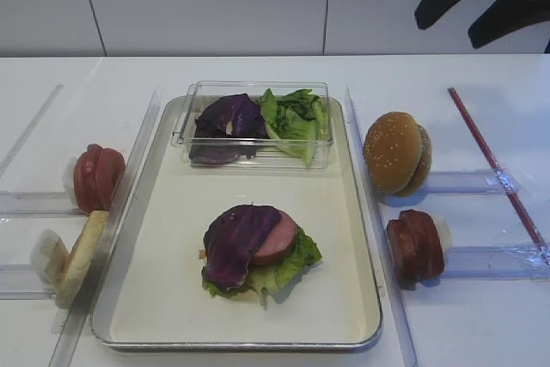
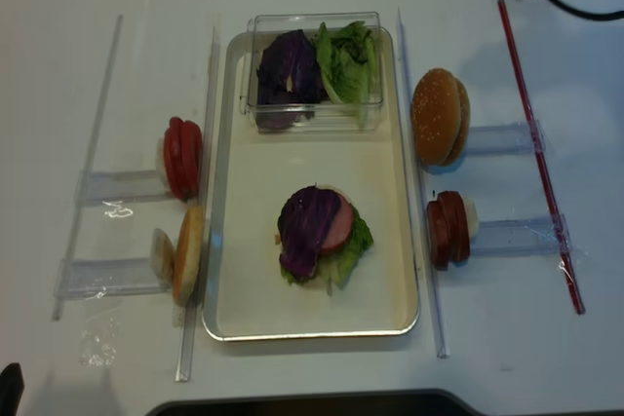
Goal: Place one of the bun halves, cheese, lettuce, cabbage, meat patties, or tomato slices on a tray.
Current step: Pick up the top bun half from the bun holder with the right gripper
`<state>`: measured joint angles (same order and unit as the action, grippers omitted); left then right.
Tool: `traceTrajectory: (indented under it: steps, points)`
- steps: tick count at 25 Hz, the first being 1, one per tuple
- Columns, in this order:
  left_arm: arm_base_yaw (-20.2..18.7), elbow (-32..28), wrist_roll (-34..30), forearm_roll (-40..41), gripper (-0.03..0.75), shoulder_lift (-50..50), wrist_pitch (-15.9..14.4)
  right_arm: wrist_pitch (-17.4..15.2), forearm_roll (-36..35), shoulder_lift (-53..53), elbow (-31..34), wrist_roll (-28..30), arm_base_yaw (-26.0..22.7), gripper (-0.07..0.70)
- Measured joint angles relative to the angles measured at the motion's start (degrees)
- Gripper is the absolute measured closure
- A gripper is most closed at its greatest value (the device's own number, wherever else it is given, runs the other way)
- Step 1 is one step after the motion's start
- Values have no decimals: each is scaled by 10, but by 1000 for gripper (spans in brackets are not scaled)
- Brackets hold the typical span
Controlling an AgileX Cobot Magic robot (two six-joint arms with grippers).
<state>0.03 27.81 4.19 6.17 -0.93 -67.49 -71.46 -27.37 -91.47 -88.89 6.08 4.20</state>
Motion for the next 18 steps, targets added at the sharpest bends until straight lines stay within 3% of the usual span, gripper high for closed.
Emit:
traceTrajectory:
  steps: [7, 18]
  points:
    - [0, 0, 0, 0, 246, 0, 0, 1, -16, -15, 44, 19, 3, 124]
    - [0, 0, 0, 0, 246, 0, 0, 7, 23, -79, 45, 23, 69, 125]
